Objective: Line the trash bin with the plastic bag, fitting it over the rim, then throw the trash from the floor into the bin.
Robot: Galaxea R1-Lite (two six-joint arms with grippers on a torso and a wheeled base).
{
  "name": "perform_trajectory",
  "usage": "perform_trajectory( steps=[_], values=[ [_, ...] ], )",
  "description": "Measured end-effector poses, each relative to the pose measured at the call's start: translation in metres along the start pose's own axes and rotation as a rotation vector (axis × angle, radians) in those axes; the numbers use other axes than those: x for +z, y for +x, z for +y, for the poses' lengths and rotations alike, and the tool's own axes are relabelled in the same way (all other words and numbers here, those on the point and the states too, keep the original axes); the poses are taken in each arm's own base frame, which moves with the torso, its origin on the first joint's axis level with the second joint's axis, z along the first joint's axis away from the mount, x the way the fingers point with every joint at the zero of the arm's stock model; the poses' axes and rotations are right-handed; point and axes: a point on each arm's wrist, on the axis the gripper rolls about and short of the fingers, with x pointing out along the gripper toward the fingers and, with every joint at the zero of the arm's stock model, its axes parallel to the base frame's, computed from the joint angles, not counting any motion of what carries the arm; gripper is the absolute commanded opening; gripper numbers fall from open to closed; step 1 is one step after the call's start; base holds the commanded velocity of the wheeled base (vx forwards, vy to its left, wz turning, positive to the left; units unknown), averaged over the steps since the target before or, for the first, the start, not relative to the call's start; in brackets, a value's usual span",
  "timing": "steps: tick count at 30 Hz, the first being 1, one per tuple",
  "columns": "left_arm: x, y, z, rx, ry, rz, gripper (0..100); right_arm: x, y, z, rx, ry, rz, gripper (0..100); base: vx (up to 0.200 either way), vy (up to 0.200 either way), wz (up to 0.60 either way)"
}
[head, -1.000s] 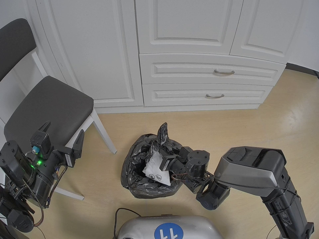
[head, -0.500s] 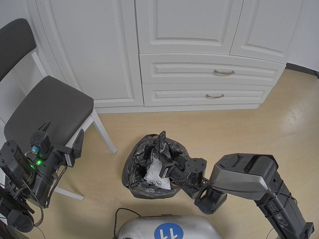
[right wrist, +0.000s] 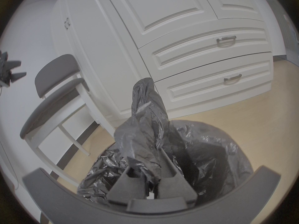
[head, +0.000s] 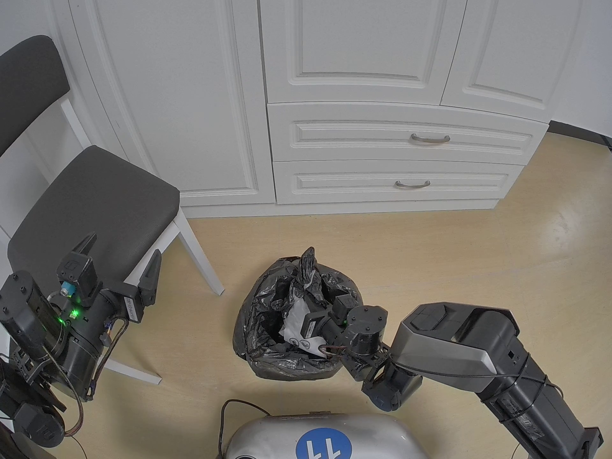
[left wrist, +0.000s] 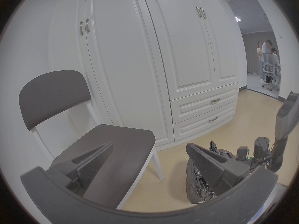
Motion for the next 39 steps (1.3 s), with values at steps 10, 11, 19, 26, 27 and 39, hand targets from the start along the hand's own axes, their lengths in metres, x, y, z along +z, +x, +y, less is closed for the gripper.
perform_trajectory(
  steps=[10,11,19,26,27,39],
  values=[
    [-0.001,0.0,-0.001,-0.004,0.009,0.003,100,-0.021,-0.004,0.001,0.004,-0.044,0.032,0,0.0,0.0,0.0],
    [-0.001,0.0,-0.001,-0.004,0.009,0.003,100,-0.022,-0.004,0.001,0.004,-0.045,0.035,100,0.0,0.0,0.0],
    [0.0,0.0,-0.001,-0.003,0.008,0.0,100,-0.02,-0.007,0.001,0.003,-0.051,0.045,100,0.0,0.0,0.0],
    [0.0,0.0,-0.001,-0.002,0.007,0.0,100,-0.013,-0.015,0.001,0.01,-0.068,0.069,100,0.0,0.0,0.0],
    [0.0,0.0,0.0,-0.001,0.008,0.0,100,-0.011,-0.016,0.002,0.011,-0.069,0.07,100,0.0,0.0,0.0],
    [-0.001,0.002,0.0,0.009,0.036,0.007,100,0.04,-0.029,0.005,0.034,-0.063,0.064,100,0.0,0.0,0.0]
  ],
)
